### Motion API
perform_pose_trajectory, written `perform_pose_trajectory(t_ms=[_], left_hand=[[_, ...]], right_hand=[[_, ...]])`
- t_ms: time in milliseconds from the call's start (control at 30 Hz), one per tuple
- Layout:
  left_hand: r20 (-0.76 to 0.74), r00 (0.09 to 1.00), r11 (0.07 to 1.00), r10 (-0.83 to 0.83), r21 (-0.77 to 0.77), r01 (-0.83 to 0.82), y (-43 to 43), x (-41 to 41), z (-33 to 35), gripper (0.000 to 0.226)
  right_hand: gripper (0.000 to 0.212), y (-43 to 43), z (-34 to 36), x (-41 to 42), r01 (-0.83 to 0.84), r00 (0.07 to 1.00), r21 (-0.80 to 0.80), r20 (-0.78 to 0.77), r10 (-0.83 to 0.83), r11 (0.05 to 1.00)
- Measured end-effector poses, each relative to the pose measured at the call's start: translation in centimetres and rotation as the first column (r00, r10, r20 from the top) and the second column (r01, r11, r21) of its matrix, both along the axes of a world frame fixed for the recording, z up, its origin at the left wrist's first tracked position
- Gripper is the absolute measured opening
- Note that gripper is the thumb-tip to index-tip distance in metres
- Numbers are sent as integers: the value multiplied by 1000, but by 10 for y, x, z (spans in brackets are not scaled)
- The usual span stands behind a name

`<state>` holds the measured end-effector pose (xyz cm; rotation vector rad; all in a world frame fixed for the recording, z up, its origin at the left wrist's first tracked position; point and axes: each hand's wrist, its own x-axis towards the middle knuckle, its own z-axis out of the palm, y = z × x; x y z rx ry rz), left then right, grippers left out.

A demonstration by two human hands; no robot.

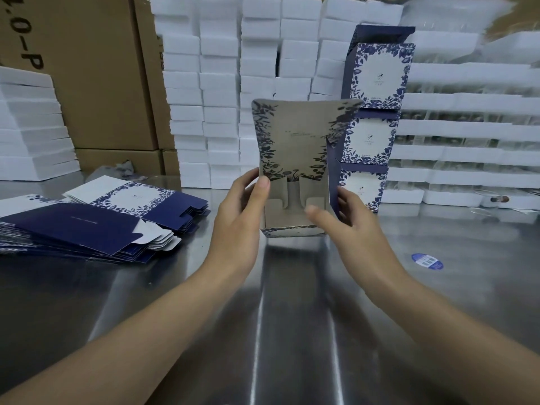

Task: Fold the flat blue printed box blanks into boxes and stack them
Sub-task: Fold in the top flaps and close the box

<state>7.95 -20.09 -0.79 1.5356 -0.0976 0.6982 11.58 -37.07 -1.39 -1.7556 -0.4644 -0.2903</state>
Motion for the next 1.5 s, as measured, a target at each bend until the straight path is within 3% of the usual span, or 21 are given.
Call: perform_pose_trajectory(t_ms=[133, 267, 400, 500, 600, 700, 833, 967, 1033, 1133, 1233, 1400, 1500], left_hand=[[-18, 999, 1000, 26, 3, -26, 1, 0, -1, 13], [-42, 996, 991, 82, -103, -86, 7, 4, 0, 24], [2, 990, 987, 141, -77, -140, 10, 3, 3, 16], [22, 981, 981, 192, -28, -192, 9, 4, 2, 35], [32, 980, 980, 196, -36, -195, 10, 5, 2, 38], [-34, 981, 959, 194, -204, -196, 16, 8, 3, 28], [-148, 983, 857, 110, -487, -169, 30, 15, 5, 19], [-203, 978, 758, -42, -645, -101, 35, 21, 1, 28], [-202, 974, 734, -98, -675, -67, 34, 22, 1, 26], [-188, 980, 745, -66, -662, -77, 36, 23, 1, 10], [-151, 988, 795, -24, -602, -72, 33, 20, 3, 14], [-89, 994, 951, 56, -297, -80, 24, 15, 0, 37], [-22, 987, 983, 159, -85, -160, 19, 13, -3, 40]], right_hand=[[54, -2, 5, 0, 27, 992, 2, -120, -27, 1000], [71, -3, 10, 4, 94, 974, 76, -215, -76, 993], [69, -4, 12, -3, 97, 987, 79, -133, -85, 992], [75, -1, 11, -5, 130, 985, 84, -124, -120, 988], [62, -1, 15, -6, 144, 985, 138, -117, -128, 980], [56, -5, 22, -5, 137, 988, 277, -106, -111, 951], [26, -12, 25, 6, 181, 974, 415, -204, -103, 892], [17, -13, 19, 13, 156, 901, 602, -411, 137, 783], [15, -14, 15, 16, 130, 869, 621, -447, 213, 773], [16, -16, 15, 18, 122, 879, 611, -432, 200, 782], [18, -17, 16, 19, 125, 907, 601, -393, 155, 789], [22, -16, 18, 16, 126, 940, 538, -334, 74, 833], [20, -16, 20, 14, 152, 977, 437, -205, -66, 886]])
